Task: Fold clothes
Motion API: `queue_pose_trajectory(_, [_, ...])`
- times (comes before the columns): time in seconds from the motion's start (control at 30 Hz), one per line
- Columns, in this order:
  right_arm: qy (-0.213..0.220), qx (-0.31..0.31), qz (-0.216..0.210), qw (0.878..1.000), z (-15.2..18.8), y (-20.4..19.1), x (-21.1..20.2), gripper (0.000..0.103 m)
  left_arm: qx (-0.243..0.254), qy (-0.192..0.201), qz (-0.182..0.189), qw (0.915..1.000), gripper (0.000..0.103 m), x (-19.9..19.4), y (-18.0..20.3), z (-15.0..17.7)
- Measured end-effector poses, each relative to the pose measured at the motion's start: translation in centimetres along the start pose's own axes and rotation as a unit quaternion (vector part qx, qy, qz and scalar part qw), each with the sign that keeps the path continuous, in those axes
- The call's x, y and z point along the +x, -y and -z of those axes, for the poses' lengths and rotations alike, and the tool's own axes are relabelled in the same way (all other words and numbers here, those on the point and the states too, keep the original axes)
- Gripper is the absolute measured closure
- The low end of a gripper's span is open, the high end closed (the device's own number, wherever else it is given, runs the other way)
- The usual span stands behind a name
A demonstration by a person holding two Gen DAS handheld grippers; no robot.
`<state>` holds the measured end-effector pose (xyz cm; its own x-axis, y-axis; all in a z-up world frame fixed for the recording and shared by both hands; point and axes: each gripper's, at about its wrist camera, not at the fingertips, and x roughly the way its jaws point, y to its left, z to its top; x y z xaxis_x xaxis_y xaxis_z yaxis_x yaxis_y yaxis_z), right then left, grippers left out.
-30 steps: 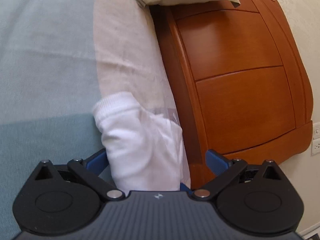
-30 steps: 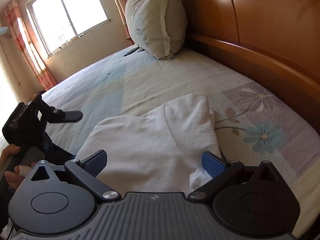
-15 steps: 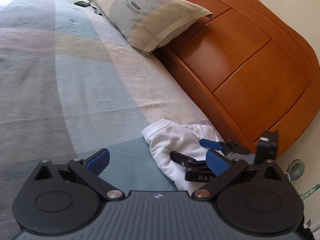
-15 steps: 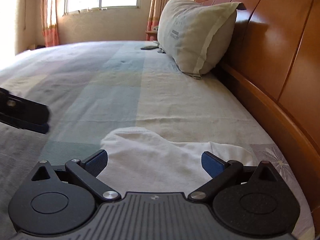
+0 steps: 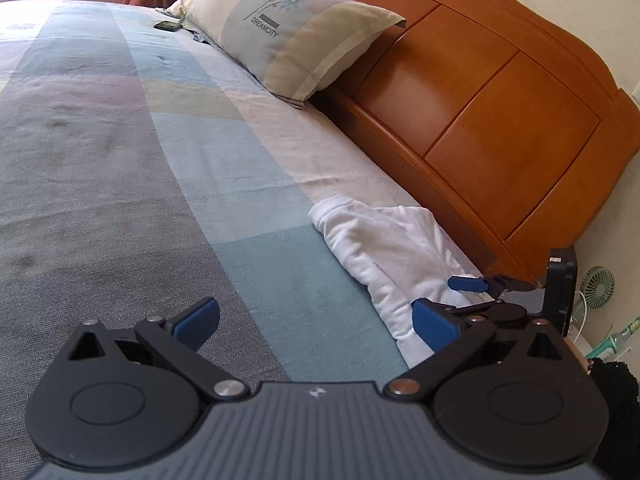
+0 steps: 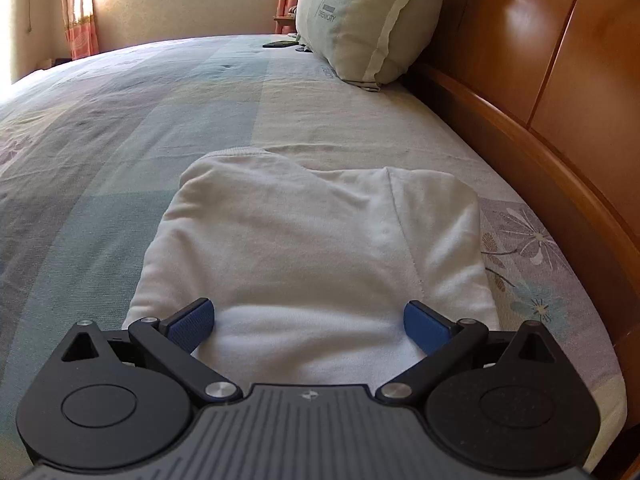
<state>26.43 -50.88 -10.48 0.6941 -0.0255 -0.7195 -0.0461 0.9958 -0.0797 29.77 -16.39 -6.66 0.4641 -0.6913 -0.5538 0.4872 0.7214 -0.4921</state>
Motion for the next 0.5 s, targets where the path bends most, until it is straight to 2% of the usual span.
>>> queue_pose_trajectory(0.07, [-0.009, 0.01, 0.016, 1.0, -0.2, 0.0, -1.3, 0.0, 0.002, -0.001, 0.001, 1.0, 0.001, -0.1, 0.1, 0.2])
queue_pose_trajectory(0.17, [0.013, 0.023, 0.007, 1.0, 0.5, 0.2, -2.9, 0.0, 0.006, -0.006, -0.006, 0.9999, 0.001, -0.1, 0.3, 0.4])
queue_pose_trajectory(0.23, [-0.008, 0.035, -0.001, 0.999, 1.7, 0.5, -2.6, 0.0, 0.011, -0.013, -0.012, 0.9998, 0.001, -0.1, 0.5, 0.7])
queue_pose_trajectory(0.27, [-0.031, 0.038, 0.009, 0.999, 2.7, 0.9, -2.0, 0.0, 0.016, -0.015, -0.017, 0.9996, 0.001, -0.1, 0.6, 0.8])
queue_pose_trajectory(0.3, [-0.035, 0.043, 0.012, 0.998, 3.6, 1.2, -2.0, 0.0, 0.021, -0.017, -0.023, 0.9994, 0.001, -0.2, 0.8, 0.9])
queue_pose_trajectory(0.43, [-0.016, 0.071, 0.034, 0.997, 4.8, 0.9, -4.9, 0.0, 0.043, -0.026, -0.046, 0.9977, 0.001, -0.4, 1.3, 1.5])
queue_pose_trajectory(0.5, [-0.007, 0.069, 0.012, 0.997, 5.5, -0.2, -5.3, 0.0, 0.054, -0.031, -0.058, 0.9964, 0.001, -0.5, 1.6, 1.8])
